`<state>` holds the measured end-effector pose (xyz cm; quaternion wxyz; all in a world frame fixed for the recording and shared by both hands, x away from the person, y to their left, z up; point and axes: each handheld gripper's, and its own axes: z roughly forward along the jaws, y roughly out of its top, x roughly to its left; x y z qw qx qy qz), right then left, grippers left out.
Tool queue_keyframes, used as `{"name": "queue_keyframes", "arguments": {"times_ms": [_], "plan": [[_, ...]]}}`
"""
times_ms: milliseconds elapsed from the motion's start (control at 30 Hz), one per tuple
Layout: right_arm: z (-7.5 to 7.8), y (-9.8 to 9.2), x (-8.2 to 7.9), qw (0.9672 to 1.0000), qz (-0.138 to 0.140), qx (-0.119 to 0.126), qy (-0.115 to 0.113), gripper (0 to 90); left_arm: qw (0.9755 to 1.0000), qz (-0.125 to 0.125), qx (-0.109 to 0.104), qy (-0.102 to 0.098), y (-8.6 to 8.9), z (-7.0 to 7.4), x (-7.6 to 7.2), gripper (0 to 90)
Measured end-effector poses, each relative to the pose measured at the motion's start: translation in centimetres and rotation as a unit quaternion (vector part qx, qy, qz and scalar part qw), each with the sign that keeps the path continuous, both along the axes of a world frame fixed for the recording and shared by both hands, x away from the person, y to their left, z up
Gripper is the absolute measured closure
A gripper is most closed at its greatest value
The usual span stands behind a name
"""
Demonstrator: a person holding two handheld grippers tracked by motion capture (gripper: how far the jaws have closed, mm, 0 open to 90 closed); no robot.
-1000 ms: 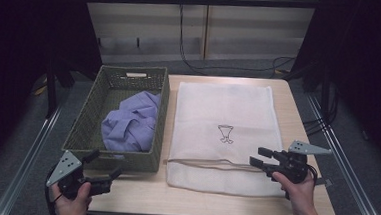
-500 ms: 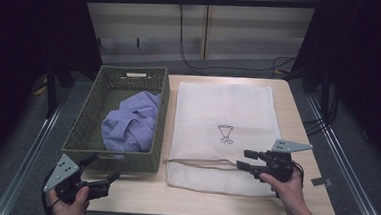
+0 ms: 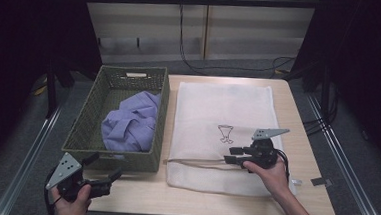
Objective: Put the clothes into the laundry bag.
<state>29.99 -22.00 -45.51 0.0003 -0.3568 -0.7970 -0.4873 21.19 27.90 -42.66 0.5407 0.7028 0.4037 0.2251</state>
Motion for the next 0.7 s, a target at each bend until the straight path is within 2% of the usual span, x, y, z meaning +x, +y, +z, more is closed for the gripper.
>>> {"name": "queue_keyframes", "arguments": {"times_ms": [133, 167, 200, 267, 300, 400, 500, 633, 667, 700], "plan": [[-0.6, 0.6, 1.0, 0.9998, -0.001, -0.011, 0.014, 51.2, 1.0, -0.005, 0.003, 0.001, -0.1, -0.1, 0.0, 4.8], [-0.6, 0.6, 1.0, 0.9998, -0.001, -0.011, 0.014, 51.2, 0.9999, -0.011, 0.005, 0.0, 0.0, -0.1, 0.0, 4.8], [-0.6, 1.1, 1.2, 0.9995, 0.006, -0.03, 0.013, 55.2, 0.9999, -0.009, 0.005, -0.001, 0.0, -0.1, 0.0, 4.8], [-0.5, 1.3, 1.3, 0.9992, 0.011, -0.037, 0.009, 55.5, 0.9999, -0.011, 0.005, -0.001, 0.0, -0.1, 0.0, 4.8], [-0.2, 1.8, 1.7, 0.9989, 0.018, -0.044, 0.008, 58.4, 0.9999, -0.007, 0.01, -0.001, -0.1, -0.1, 0.1, 4.7], [-0.1, 2.3, 2.2, 0.9987, 0.018, -0.046, 0.013, 59.5, 0.9999, -0.009, 0.008, 0.0, -0.2, -0.1, 0.1, 4.7], [-0.8, 3.0, 3.2, 0.9979, 0.021, -0.057, 0.019, 58.7, 0.9999, -0.014, 0.008, 0.001, -0.2, -0.1, 0.1, 4.8], [-2.0, 3.1, 3.3, 0.9981, 0.019, -0.054, 0.02, 57.5, 0.9998, -0.016, 0.009, 0.002, -0.2, -0.2, 0.3, 4.8], [-2.5, 3.1, 3.3, 0.9975, 0.016, -0.064, 0.026, 55.8, 0.9998, -0.017, 0.009, 0.002, -0.1, -0.2, 0.3, 4.7], [-2.5, 3.1, 3.3, 0.9975, 0.016, -0.064, 0.026, 55.8, 0.9998, -0.015, 0.01, 0.0, -0.1, -0.2, 0.3, 4.7]]}}
